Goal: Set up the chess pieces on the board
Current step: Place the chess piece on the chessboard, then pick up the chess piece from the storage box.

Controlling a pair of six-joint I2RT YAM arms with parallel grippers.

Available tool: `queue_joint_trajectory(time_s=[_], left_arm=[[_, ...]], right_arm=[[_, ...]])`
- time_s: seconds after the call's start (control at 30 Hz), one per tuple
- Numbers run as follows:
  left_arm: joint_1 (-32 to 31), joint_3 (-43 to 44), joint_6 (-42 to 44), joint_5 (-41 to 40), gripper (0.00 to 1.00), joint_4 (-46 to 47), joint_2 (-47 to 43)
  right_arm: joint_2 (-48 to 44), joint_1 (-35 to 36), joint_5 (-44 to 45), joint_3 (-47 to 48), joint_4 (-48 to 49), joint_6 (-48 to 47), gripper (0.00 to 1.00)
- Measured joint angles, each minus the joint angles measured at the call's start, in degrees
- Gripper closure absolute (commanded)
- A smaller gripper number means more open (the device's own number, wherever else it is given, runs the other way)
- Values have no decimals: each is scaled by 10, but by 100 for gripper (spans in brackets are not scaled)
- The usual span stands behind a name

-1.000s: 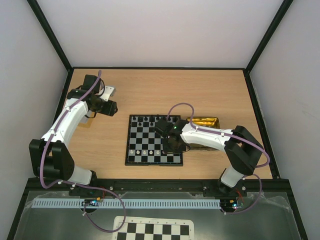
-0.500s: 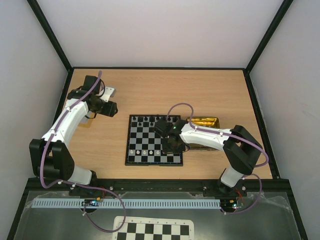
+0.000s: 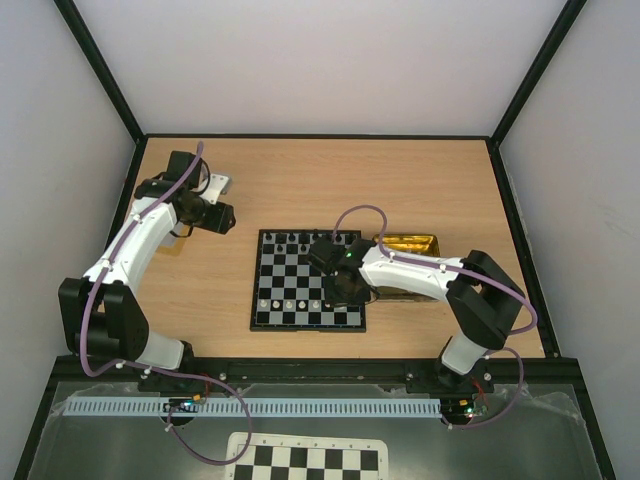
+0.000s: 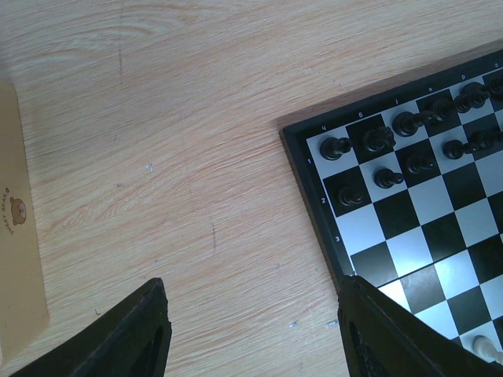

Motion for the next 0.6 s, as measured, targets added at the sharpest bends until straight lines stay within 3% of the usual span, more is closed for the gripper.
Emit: queue_joint_trajectory(time_s=[0.3,0.6], left_arm=[[0,0,0,0,40,0,0],[0,20,0,-9,40,-4,43]], right_arm=[[-4,-14,27,42,-26,-4,80],[-99,-190,56,57,-89,-66,80]])
